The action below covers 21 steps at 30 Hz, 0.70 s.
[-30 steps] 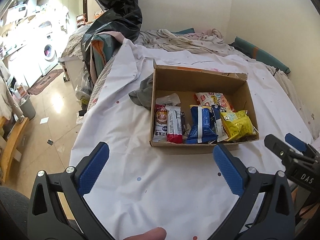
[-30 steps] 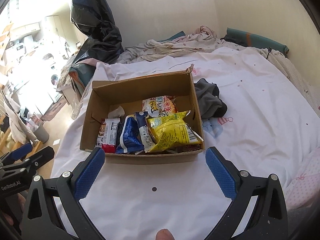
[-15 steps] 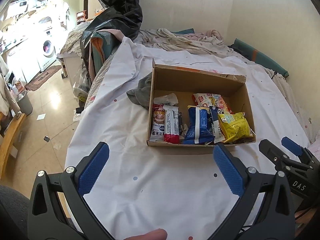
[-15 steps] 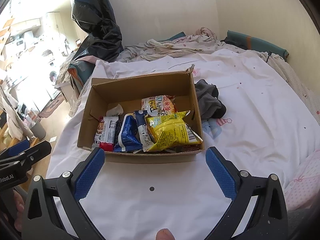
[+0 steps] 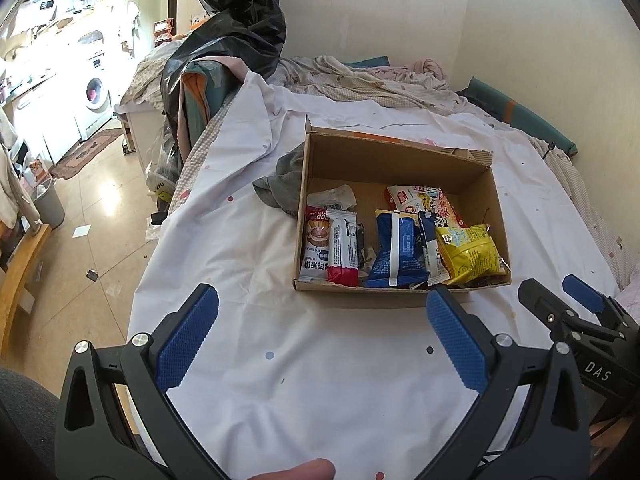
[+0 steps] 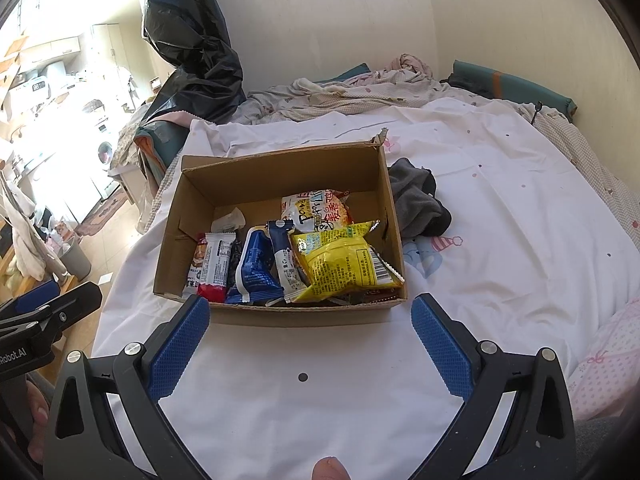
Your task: Organize snacks
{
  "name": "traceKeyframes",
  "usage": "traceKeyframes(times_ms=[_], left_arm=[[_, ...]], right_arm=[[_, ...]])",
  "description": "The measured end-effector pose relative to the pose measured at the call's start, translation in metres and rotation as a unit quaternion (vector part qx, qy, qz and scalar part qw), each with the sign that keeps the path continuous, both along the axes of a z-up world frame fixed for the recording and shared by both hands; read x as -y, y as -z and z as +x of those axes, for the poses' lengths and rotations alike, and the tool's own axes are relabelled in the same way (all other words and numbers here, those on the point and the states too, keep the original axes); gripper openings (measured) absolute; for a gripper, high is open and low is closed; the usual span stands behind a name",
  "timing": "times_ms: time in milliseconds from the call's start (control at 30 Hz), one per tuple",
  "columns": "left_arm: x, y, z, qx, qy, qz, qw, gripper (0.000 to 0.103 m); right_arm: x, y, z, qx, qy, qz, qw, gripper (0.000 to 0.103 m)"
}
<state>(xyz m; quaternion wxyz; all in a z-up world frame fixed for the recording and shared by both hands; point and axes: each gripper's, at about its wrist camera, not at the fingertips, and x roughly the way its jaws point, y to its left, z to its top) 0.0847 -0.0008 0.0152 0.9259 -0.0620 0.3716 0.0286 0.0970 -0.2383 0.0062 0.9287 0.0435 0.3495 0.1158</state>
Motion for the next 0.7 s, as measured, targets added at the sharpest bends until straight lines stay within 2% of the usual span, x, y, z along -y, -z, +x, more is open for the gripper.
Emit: traceKeyframes(times_ms=[700], left_arm=[[0.0058,0.0047,-0.0011,-0.001,0.002,0.003,1.0000,0.103]], right_arm=[[-0.0001,-0.0004,0.0002,0.001,0.000,0.000,1.000,0.103]])
